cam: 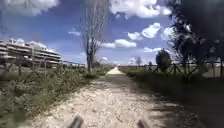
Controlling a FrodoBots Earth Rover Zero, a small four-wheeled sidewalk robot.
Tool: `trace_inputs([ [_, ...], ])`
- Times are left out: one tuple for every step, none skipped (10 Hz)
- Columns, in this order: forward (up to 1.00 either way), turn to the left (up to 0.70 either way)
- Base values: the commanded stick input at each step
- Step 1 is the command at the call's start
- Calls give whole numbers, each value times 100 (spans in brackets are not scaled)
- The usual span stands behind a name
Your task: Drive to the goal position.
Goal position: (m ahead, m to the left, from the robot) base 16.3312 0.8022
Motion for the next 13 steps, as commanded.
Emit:
trace_inputs([
  [100,0],
  [100,0],
  [100,0],
  [100,0],
  [100,0],
  [100,0],
  [100,0],
  [100,0],
  [100,0],
  [100,0],
  [100,0],
  [100,0],
  [100,0],
])
